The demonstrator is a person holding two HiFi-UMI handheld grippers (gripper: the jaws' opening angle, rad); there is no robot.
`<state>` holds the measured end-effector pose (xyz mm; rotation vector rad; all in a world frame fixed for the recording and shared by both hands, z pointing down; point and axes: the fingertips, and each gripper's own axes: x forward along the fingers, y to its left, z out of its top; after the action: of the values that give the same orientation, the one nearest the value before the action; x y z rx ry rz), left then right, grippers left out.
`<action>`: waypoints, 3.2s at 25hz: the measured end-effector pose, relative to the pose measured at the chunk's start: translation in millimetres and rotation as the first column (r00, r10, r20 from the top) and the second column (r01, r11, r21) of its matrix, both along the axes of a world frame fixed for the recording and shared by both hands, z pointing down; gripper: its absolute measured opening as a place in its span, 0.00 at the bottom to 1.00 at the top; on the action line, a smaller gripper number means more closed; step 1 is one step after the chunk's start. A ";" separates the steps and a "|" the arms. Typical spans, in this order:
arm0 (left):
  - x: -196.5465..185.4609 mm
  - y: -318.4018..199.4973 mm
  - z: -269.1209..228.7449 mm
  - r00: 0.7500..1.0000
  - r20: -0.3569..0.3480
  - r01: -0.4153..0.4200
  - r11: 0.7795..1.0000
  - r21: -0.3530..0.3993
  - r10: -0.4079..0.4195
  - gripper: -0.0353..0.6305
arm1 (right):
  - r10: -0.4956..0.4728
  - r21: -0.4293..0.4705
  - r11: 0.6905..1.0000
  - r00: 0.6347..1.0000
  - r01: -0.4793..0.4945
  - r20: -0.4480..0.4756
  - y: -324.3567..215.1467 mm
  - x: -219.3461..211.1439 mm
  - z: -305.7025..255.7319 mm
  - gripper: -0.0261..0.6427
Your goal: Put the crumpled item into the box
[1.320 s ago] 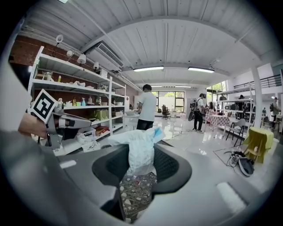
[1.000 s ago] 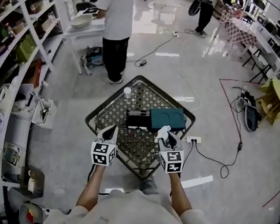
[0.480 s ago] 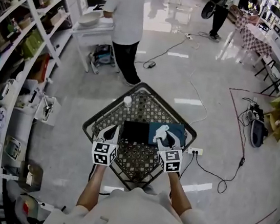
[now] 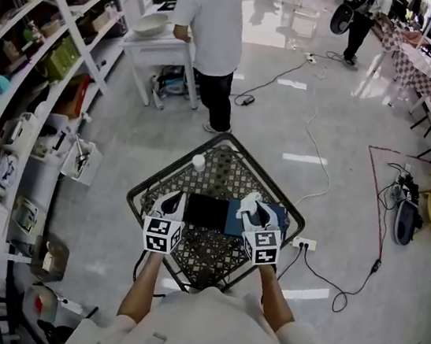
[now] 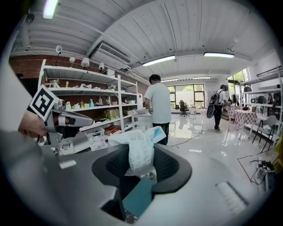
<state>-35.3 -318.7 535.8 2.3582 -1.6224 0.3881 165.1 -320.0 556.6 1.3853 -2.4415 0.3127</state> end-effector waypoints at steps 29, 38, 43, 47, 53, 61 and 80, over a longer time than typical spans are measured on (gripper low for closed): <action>-31.7 -38.6 88.3 0.990 -0.072 -0.135 0.979 -0.151 0.125 0.06 | 0.090 -0.177 0.979 0.994 -0.101 -0.068 -4.0 -49.8 82.9 0.25; -38.3 -30.8 121.5 0.987 -0.084 -0.153 0.965 -0.213 0.137 0.06 | 0.095 -0.233 0.966 0.992 -0.112 -0.083 5.2 -59.6 111.9 0.25; -41.6 -25.0 137.5 0.987 -0.088 -0.150 0.959 -0.241 0.133 0.06 | 0.071 -0.277 0.957 0.994 -0.091 -0.079 13.5 -69.3 130.1 0.25; -44.1 -19.0 151.2 0.988 -0.091 -0.142 0.954 -0.265 0.122 0.06 | 0.052 -0.290 0.954 0.994 -0.077 -0.092 17.0 -74.9 142.9 0.25; -53.0 -14.2 165.3 0.990 -0.098 -0.124 0.949 -0.290 0.099 0.06 | -0.031 -0.323 0.946 0.992 -0.010 -0.121 21.7 -94.3 160.0 0.25; -61.8 -18.0 174.5 0.992 -0.102 -0.106 0.947 -0.304 0.078 0.06 | -0.183 -0.350 0.933 0.951 0.088 -0.249 21.0 -108.5 185.2 0.25; -70.1 -16.3 190.9 0.992 -0.112 -0.095 0.937 -0.336 0.060 0.06 | -0.601 -0.399 0.777 0.389 0.486 -0.698 14.5 -144.4 247.0 0.25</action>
<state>-105.4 -335.0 726.7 2.1452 -1.2996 0.5120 20.7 -305.6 803.7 0.3778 -1.8485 -0.2836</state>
